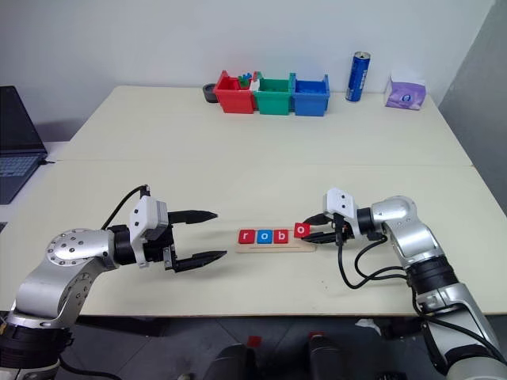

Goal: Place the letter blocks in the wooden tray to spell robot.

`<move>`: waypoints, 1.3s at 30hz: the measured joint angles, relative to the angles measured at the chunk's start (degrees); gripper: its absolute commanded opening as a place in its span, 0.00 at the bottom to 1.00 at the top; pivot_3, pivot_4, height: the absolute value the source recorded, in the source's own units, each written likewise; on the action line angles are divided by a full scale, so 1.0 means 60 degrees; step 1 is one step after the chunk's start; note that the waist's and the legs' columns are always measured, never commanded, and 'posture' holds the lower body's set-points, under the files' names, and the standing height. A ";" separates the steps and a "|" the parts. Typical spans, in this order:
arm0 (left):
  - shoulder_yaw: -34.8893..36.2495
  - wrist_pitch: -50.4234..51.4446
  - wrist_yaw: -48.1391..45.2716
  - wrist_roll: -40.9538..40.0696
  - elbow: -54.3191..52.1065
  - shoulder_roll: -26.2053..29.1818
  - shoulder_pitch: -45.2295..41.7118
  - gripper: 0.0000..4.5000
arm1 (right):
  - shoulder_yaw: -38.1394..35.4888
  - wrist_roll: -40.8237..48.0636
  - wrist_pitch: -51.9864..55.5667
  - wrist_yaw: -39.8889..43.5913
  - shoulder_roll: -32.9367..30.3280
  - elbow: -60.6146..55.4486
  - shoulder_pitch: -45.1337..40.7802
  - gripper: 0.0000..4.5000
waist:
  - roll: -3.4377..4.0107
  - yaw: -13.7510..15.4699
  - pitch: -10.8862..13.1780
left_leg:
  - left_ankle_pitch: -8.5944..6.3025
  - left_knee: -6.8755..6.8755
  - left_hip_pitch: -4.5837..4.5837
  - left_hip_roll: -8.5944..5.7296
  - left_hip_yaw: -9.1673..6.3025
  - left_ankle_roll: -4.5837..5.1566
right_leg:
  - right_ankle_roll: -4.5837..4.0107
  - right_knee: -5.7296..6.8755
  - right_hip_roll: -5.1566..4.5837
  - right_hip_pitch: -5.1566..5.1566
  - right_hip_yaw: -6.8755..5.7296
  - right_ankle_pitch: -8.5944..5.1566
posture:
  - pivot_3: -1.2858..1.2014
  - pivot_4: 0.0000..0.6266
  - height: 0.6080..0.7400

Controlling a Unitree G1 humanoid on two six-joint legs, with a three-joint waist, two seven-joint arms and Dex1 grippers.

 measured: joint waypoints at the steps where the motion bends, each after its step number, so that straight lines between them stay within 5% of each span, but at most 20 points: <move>1: 0.0000 0.0025 0.0065 -0.0001 -0.0021 -0.0014 0.0001 1.00 | 0.0051 -0.0093 -0.0111 0.0005 0.0089 0.0229 -0.0057 0.32 | 0.0000 0.0008 0.0000 | 0.0000 0.0000 -0.0001 0.0000 0.0000 0.0000 | -0.0001 0.0000 -0.0002 0.0000 0.0000 0.0001 | 0.52 0.24 1.00; 29: -0.0005 0.0473 0.0610 -0.0111 -0.0749 -0.0193 0.0178 1.00 | 0.0315 -0.0859 -0.1378 0.0230 0.0624 0.2042 -0.0656 0.32 | 0.0000 -0.0026 0.0000 | 0.0000 -0.0001 0.0001 0.0000 -0.0001 0.0000 | -0.0007 0.0005 -0.0005 0.0000 0.0000 0.0004 | 0.52 0.24 1.00; 38: -0.0005 0.0375 0.0576 0.0000 -0.0708 -0.0172 0.0187 1.00 | 0.0312 -0.0880 -0.1452 0.0327 0.0633 0.2135 -0.0779 0.99 | 0.0000 -0.0026 0.0000 | 0.0000 0.0000 0.0001 0.0000 -0.0001 0.0000 | -0.0007 0.0005 -0.0005 0.0000 0.0000 0.0004 | 0.52 0.24 1.00; 39: -0.0005 0.0375 0.0579 0.0011 -0.0708 -0.0172 0.0187 1.00 | 0.0305 -0.0862 -0.1424 0.0336 0.0633 0.2135 -0.0820 0.99 | 0.0000 -0.0026 0.0000 | 0.0000 0.0000 0.0001 0.0000 -0.0001 0.0000 | -0.0007 0.0005 -0.0005 0.0000 0.0001 0.0005 | 0.52 0.24 1.00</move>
